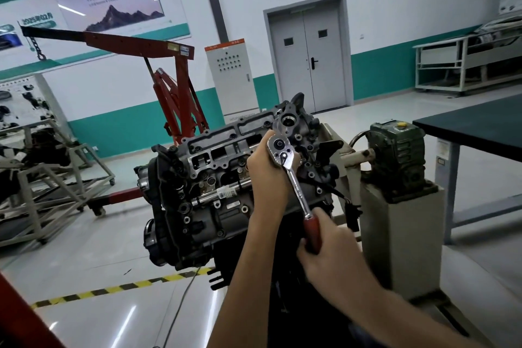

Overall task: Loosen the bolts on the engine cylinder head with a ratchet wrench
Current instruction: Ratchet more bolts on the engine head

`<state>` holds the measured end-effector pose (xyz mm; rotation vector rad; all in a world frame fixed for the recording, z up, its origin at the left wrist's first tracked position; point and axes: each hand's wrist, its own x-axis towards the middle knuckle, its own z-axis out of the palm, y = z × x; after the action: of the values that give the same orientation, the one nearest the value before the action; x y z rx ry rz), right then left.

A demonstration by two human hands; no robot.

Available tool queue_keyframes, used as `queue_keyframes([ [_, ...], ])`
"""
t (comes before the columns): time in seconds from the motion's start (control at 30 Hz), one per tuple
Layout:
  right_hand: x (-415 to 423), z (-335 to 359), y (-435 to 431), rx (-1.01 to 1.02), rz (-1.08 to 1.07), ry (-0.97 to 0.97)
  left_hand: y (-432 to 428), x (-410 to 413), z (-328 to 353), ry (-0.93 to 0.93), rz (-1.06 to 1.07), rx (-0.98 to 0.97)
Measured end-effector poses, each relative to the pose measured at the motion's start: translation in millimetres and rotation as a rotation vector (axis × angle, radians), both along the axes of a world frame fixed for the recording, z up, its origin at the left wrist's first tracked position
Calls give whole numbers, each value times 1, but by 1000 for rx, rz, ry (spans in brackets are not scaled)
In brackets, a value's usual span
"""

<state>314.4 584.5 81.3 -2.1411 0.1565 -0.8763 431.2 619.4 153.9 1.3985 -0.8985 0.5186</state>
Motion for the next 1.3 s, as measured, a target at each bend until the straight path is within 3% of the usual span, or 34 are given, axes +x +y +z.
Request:
queue_keyframes([
  [0.07,6,-4,15,62,44,-25,2,2,2,27,-42,4],
  [0.13,5,0,0,-3,31,8,5,4,6,60,-47,53],
  [0.37,-8,71,-117,-753,-54,200,13,11,16,-7,-74,238],
  [0.5,0,101,-132,-886,-65,97,18,13,16,-26,-121,246],
  [0.6,-1,69,-115,-727,-86,155,16,10,6,-57,-84,160],
  [0.77,-3,3,-23,-45,-3,14,-4,1,1,-6,6,22],
  [0.87,6,-7,11,94,49,-40,-4,4,3,71,-70,-6],
  [0.97,1,3,-15,-61,34,27,8,10,8,37,-47,136],
  [1.1,-9,43,-91,-561,-8,180,15,8,16,-21,-47,248],
  [1.17,-8,76,-118,-782,-64,154,17,10,19,-29,-80,288],
  [1.23,-4,97,-127,-878,-106,104,21,13,20,-45,-109,307],
  [1.3,-1,94,-125,-851,-136,103,21,13,16,-53,-108,274],
])
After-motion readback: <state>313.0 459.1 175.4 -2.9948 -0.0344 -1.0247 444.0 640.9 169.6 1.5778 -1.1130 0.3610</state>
